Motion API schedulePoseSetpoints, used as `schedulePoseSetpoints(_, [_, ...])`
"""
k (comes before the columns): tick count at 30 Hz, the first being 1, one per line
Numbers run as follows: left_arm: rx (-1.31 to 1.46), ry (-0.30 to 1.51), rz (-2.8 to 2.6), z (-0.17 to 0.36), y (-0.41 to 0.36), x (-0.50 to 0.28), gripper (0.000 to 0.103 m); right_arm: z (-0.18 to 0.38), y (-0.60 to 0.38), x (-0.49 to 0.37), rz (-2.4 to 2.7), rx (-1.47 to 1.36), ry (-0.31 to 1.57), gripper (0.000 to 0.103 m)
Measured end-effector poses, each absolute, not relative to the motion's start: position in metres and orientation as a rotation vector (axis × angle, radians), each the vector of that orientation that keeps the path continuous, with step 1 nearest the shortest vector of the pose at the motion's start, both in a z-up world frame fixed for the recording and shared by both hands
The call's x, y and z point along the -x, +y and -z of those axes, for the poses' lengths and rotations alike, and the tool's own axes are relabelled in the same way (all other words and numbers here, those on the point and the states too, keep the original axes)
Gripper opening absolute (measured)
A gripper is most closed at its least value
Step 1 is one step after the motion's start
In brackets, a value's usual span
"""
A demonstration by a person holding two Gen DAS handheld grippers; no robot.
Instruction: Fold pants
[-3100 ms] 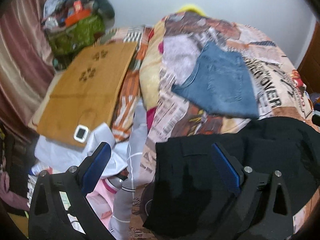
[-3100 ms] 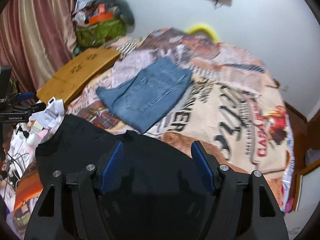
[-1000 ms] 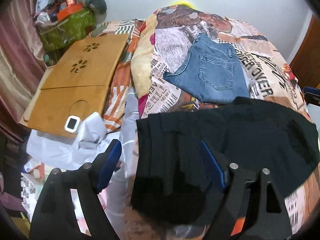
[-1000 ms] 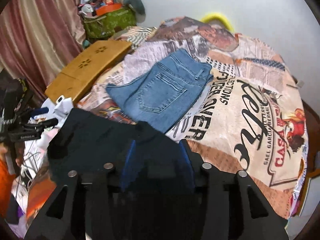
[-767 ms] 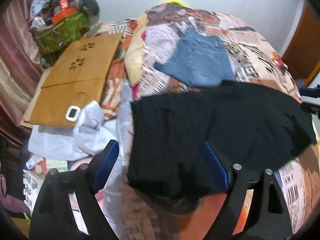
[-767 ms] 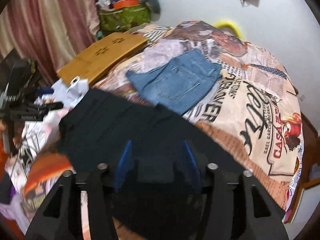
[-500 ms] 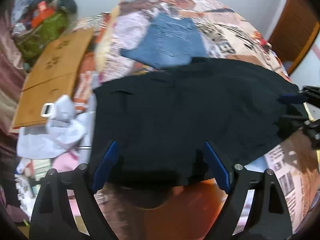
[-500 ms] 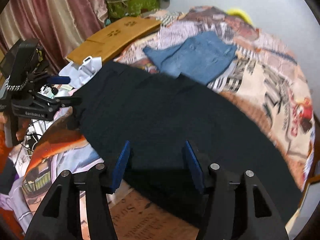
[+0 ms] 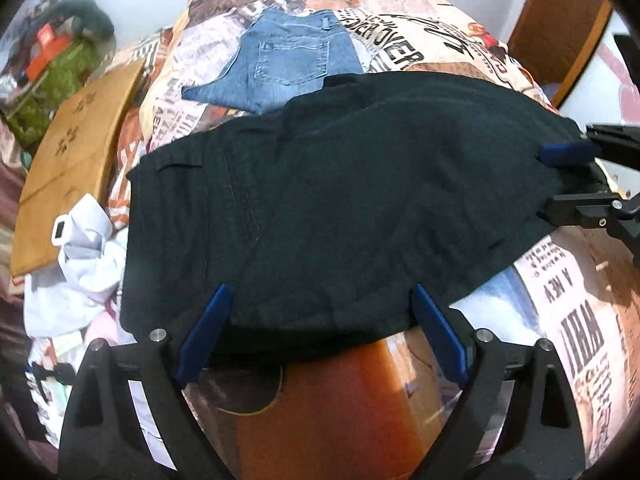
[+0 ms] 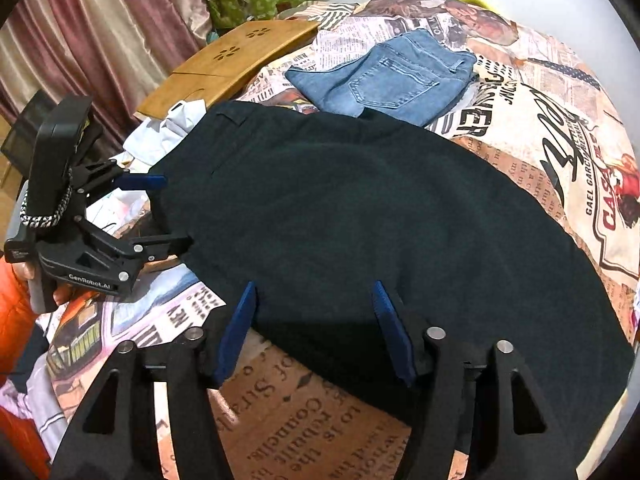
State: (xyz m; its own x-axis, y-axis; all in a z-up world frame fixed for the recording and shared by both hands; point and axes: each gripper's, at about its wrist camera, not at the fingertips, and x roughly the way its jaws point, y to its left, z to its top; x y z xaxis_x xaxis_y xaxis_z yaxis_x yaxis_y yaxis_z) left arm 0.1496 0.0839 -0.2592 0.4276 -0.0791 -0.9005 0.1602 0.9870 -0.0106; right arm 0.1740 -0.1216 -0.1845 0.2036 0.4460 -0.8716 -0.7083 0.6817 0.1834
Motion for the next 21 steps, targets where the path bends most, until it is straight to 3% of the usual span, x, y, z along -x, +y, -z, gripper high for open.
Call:
schedulePoseSetpoints(4, [-0.146,1.102,0.168,0.257,0.077,-0.144,0.092,0.185,-0.117,-0.17,-0.83,0.298,1.088,0.07])
schedulePoseSetpoints(10, [-0.144,1.101,0.127,0.26,0.072,-0.159,0.091,0.188,-0.113,-0.17,-0.826,0.31,1.065,0.07])
schedulePoseSetpoints(13, [-0.122,1.075,0.158,0.254,0.069,-0.159,0.073,0.187,-0.107,-0.168,-0.826,0.341,1.05,0.069])
schedulePoseSetpoints(15, [-0.116,1.049,0.165,0.248,0.068,-0.158,0.053,0.187,-0.105,-0.167,-0.827,0.353,1.041,0.067])
schedulePoseSetpoints(16, [-0.119,1.033,0.16,0.245,0.068,-0.156,0.048,0.186,-0.104,-0.167,-0.831,0.356,1.035,0.065])
schedulePoseSetpoints(18, [-0.114,1.02,0.166,0.241,0.068,-0.155,0.025,0.184,-0.101,-0.166,-0.842,0.364,1.025,0.06])
schedulePoseSetpoints(21, [-0.114,1.038,0.176,0.243,0.069,-0.156,0.017,0.184,-0.094,-0.164,-0.865,0.399,1.011,0.046])
